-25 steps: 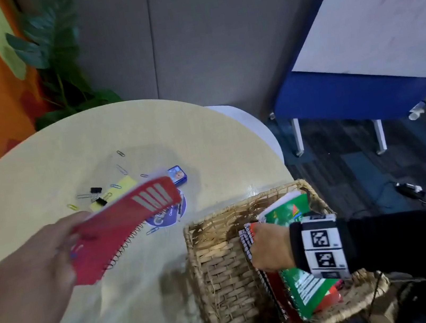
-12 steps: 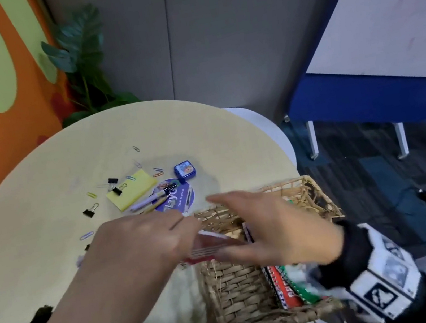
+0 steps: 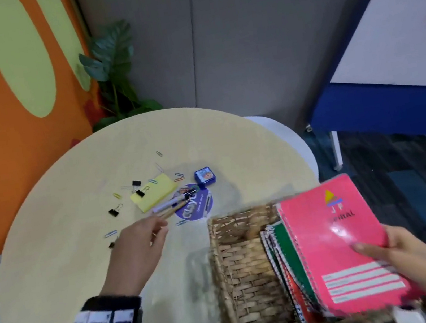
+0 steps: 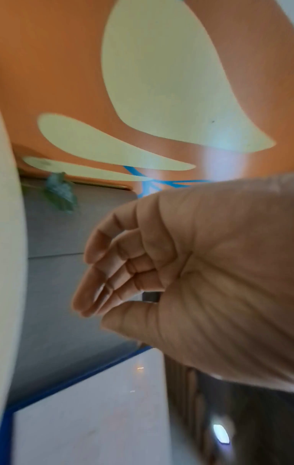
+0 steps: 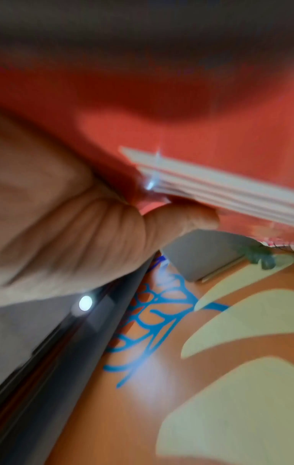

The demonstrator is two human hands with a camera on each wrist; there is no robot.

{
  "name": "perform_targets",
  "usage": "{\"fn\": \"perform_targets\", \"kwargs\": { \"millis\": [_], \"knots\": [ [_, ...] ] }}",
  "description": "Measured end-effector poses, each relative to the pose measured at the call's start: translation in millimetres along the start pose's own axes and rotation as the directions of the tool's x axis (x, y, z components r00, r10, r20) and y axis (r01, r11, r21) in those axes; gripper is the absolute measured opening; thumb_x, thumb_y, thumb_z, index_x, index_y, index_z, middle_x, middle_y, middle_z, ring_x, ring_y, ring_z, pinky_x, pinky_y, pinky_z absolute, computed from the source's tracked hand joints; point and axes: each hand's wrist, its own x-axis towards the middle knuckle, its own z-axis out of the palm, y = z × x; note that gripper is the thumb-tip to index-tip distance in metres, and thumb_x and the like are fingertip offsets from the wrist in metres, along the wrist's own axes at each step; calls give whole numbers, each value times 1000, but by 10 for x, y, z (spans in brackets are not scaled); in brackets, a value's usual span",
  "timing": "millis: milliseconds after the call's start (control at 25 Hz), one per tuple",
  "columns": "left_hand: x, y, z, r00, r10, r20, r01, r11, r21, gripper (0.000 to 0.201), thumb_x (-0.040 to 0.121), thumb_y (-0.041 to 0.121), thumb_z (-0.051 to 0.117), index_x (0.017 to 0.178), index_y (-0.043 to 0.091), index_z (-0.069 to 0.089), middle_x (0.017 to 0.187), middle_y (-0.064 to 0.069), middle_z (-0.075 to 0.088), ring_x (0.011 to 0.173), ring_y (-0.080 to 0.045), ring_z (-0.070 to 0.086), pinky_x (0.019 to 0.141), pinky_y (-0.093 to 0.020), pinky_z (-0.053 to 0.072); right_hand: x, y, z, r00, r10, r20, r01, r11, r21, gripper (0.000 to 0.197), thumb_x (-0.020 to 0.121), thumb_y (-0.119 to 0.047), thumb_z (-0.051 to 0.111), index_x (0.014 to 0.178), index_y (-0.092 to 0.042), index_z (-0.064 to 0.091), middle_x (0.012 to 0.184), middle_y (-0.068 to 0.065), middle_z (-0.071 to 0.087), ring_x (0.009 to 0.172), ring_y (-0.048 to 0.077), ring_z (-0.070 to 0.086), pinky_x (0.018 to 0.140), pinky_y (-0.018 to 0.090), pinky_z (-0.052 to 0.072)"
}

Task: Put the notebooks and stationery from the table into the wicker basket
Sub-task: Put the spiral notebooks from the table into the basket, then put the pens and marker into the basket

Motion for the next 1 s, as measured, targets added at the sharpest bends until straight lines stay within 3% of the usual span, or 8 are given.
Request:
{"fn": "perform_targets", "kwargs": {
  "millis": [120, 200, 400, 480, 600, 760, 840, 1000],
  "knots": [
    [154, -369, 359, 986, -135, 94, 127, 988, 91, 12, 88, 22, 59, 95, 19, 68, 94, -2, 75, 86, -21, 68, 75, -31, 53, 228, 270, -46, 988, 151, 11, -146, 969, -200, 18, 76, -14, 76, 94, -15, 73, 90, 6, 79, 97, 31, 70, 96, 51, 50],
    [296, -492, 510, 979, -179, 101, 166, 978, 123, 15, 89, 20, 54, 96, 17, 67, 97, -5, 73, 90, -25, 67, 75, -32, 51, 373, 453, -32, 981, 191, -45, -193, 892, -408, 21, 70, -27, 81, 89, -29, 71, 90, 2, 78, 97, 24, 70, 96, 46, 50],
    [840, -543, 787, 974, -149, 172, 84, 938, 336, 23, 92, 12, 47, 105, 10, 65, 108, -10, 65, 97, -28, 63, 80, -36, 52, 557, 626, 74, 939, 334, -79, -238, 469, -850, 100, 41, -89, 46, 124, -32, 52, 136, -6, 53, 122, 11, 52, 97, 16, 34],
    [1052, -549, 892, 963, -154, 221, 53, 912, 406, 24, 92, 10, 47, 112, 9, 60, 115, -11, 59, 104, -28, 59, 84, -37, 51, 506, 559, 118, 954, 277, -110, -238, 484, -842, 89, 64, -82, 49, 132, -25, 45, 141, -2, 47, 129, 12, 46, 102, 21, 34],
    [1267, -568, 1037, 938, -200, 281, 27, 854, 519, 29, 94, 7, 44, 119, 9, 58, 120, -12, 56, 112, -29, 55, 87, -37, 50, 471, 445, 184, 952, 295, -84, -187, 344, -920, 115, 45, -91, 47, 137, -23, 39, 136, 5, 50, 126, 16, 50, 102, 27, 40],
    [1358, -613, 1144, 927, -211, 310, -2, 823, 567, 36, 94, 2, 39, 121, 12, 60, 120, -11, 61, 113, -29, 58, 87, -36, 49, 594, -296, 502, 997, 55, -53, -68, 326, -943, 29, 82, -52, 58, 86, -24, 55, 88, -7, 60, 88, 13, 61, 75, 21, 51],
    [1300, -629, 1099, 935, -200, 294, 15, 849, 528, 40, 93, 2, 40, 122, 18, 61, 114, -10, 64, 108, -28, 60, 82, -35, 50, 774, -795, 877, 990, -117, 80, 119, 375, -920, 24, 88, -40, 57, 71, -26, 48, 64, -11, 55, 66, 9, 56, 53, 14, 37],
    [928, -586, 737, 942, -233, 243, 173, 955, 243, 23, 92, 15, 46, 100, 10, 67, 97, -9, 72, 89, -29, 67, 71, -32, 49, 1541, -1484, 1781, 866, -293, 405, 483, 281, -829, 17, 88, -22, 53, 97, -12, 63, 98, 7, 70, 93, 26, 63, 72, 30, 45]
  ]
}}
